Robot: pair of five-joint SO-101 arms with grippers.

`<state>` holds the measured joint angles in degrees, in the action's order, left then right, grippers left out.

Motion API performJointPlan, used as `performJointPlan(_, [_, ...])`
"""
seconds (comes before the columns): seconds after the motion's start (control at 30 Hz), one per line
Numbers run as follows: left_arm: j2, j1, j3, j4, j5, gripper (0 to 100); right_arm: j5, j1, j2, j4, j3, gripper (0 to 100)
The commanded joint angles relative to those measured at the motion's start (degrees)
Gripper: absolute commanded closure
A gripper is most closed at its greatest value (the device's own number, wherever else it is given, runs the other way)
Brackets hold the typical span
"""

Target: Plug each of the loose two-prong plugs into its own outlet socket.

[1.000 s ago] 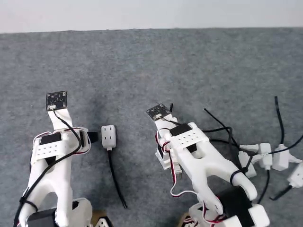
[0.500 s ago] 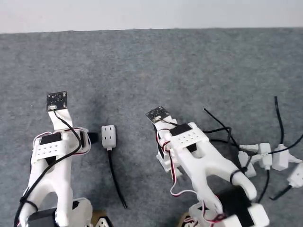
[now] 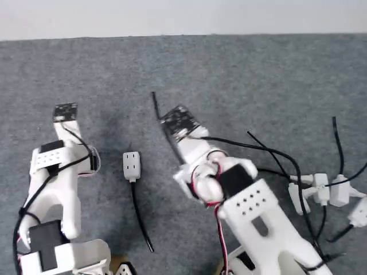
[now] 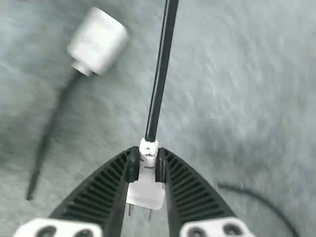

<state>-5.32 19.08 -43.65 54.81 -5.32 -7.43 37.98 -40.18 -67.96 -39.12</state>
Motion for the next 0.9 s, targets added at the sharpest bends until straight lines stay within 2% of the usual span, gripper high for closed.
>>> performJointPlan(0.0, [-1.1, -2.9, 0.0, 0.7, -4.2, 99, -0.4, 6.0, -2.1, 2.2, 5.3, 99.1])
performJointPlan(0.17, [-5.1, -5.8, -4.5, 0.9, -15.5, 99, -0.3, 12.8, -0.5, 6.1, 5.3, 99.1])
performJointPlan(0.37, [-15.5, -9.5, -13.2, -0.4, -22.2, 99, 1.6, 14.9, 1.3, 6.5, 5.4, 99.1])
performJointPlan(0.7, [-33.9, -15.3, -26.3, -1.2, -26.4, 99, 1.8, 15.1, 1.7, 10.3, 3.3, 99.1])
performJointPlan(0.87, [-42.4, -16.0, -30.5, 0.7, -30.2, 99, 1.5, 15.1, 3.8, 11.8, 3.6, 99.1])
